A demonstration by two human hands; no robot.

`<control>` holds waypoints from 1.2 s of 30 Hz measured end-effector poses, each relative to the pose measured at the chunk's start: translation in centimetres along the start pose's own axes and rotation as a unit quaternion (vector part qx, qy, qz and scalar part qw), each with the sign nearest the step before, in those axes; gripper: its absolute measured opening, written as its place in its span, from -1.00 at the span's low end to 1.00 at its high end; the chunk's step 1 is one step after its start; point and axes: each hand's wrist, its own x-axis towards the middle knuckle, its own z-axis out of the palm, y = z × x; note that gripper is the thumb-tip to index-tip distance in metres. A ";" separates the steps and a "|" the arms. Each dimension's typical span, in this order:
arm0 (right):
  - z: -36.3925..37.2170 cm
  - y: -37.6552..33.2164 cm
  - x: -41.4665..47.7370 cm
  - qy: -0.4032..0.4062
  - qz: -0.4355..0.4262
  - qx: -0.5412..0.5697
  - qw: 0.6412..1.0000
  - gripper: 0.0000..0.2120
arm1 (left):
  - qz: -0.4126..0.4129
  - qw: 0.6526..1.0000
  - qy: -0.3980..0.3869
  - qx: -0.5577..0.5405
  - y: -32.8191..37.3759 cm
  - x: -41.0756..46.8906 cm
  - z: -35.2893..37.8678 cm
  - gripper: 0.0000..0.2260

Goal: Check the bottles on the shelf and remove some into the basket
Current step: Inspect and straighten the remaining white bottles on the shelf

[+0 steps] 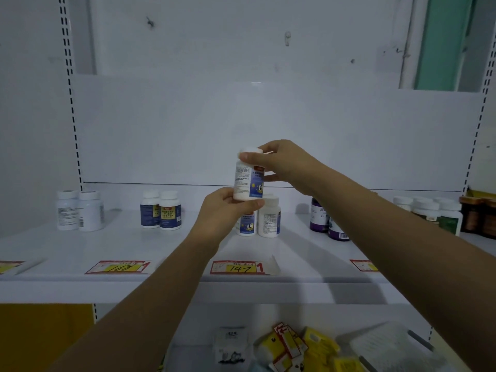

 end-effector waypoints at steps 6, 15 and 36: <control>-1.0 0.5 0.1 -0.025 -0.003 0.074 0.997 -0.75 | -0.026 0.999 -0.043 0.009 0.5 0.2 -0.3 -0.60; 0.4 0.5 0.5 0.025 -0.018 0.013 0.999 -0.56 | 0.002 0.999 0.026 0.030 0.0 0.5 0.2 -0.64; -0.3 0.4 0.4 -0.101 -0.003 0.067 0.993 -0.58 | -0.055 0.996 -0.068 -0.012 -0.4 0.2 -1.1 -0.66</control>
